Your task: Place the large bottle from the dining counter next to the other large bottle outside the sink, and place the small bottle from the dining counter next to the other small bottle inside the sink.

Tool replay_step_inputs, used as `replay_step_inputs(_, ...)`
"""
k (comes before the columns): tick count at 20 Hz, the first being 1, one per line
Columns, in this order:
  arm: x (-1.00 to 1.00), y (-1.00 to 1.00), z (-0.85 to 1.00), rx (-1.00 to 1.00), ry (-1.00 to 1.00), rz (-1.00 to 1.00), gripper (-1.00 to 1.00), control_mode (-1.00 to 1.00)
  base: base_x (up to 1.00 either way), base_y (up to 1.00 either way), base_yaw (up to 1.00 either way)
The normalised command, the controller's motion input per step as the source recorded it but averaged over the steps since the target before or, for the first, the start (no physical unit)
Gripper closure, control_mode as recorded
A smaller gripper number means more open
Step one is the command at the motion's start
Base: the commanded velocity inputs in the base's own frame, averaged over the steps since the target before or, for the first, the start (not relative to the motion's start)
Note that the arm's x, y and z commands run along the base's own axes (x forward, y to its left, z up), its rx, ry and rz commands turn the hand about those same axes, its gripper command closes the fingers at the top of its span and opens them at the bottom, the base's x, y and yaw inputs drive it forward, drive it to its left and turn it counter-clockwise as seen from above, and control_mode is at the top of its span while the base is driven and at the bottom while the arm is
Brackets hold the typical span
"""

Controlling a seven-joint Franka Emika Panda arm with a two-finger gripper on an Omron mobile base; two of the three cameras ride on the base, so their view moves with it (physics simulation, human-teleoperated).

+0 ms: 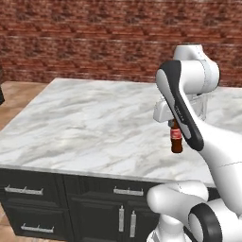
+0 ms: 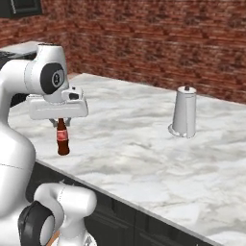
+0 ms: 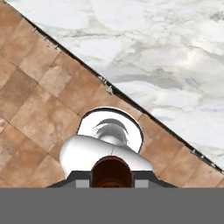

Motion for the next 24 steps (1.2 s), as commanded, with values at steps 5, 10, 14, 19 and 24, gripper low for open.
replay_step_inputs(5, 0.0, 0.0, 0.0, 0.0, 0.0, 0.0, 1.0, 1.0, 0.0, 0.0, 0.25)
replay_step_inputs(10, 0.0, 0.0, 0.0, 0.0, 0.0, 0.0, 1.0, 1.0, 0.0, 0.0, 0.25)
replay_step_inputs(14, 0.0, 0.0, 0.0, 0.0, 0.0, 0.0, 1.0, 1.0, -0.1, 0.27, 0.22)
replay_step_inputs(19, 0.0, 0.0, 0.0, 0.0, 0.0, 0.0, 1.0, 1.0, -0.36, 0.73, 0.15)
replay_step_inputs(24, 0.0, 0.0, 0.0, 0.0, 0.0, 0.0, 1.0, 1.0, -0.24, 0.6, 0.18)
